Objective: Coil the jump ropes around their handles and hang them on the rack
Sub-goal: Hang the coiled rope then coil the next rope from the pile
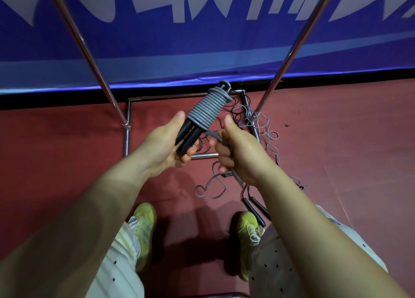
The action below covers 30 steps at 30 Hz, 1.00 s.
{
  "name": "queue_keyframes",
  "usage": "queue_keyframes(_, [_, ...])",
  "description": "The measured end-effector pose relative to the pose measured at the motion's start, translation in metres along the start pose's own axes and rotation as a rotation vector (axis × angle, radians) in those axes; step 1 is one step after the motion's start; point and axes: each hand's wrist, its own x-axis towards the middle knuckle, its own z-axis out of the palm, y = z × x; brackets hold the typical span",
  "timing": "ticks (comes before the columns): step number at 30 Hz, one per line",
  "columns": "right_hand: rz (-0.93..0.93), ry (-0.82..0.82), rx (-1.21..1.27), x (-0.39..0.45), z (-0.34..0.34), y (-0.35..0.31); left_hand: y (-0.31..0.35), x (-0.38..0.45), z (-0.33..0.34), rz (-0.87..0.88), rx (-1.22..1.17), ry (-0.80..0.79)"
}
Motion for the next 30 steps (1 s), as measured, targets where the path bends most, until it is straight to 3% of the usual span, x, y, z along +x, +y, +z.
queue_keyframes(4, [0.002,0.034,0.070,0.001,-0.002,0.002,-0.002,0.000,0.005,0.075,0.084,0.091])
queue_keyframes(9, [-0.166,0.015,-0.556,-0.005,0.006,0.014,-0.014,0.005,-0.005,0.204,0.326,0.210])
queue_keyframes(11, [-0.118,0.004,-0.510,-0.004,0.009,0.014,-0.018,0.006,-0.009,0.244,0.415,0.277])
queue_keyframes(14, [0.004,0.001,-0.231,-0.003,0.016,0.009,-0.016,0.003,-0.008,0.355,0.555,0.306])
queue_keyframes(18, [0.098,0.005,-0.074,-0.002,0.021,0.009,-0.018,0.007,-0.012,0.348,0.574,0.211])
queue_keyframes(24, [-0.010,0.065,-0.084,-0.003,0.020,0.007,-0.014,0.004,-0.015,0.208,0.230,-0.009])
queue_keyframes(27, [-0.056,0.098,0.038,-0.002,0.015,0.002,-0.005,-0.004,-0.011,-0.088,-0.019,-0.219])
queue_keyframes(30, [-0.136,0.018,-0.089,-0.005,0.009,-0.001,-0.002,-0.013,-0.006,-0.251,-0.189,-0.442])
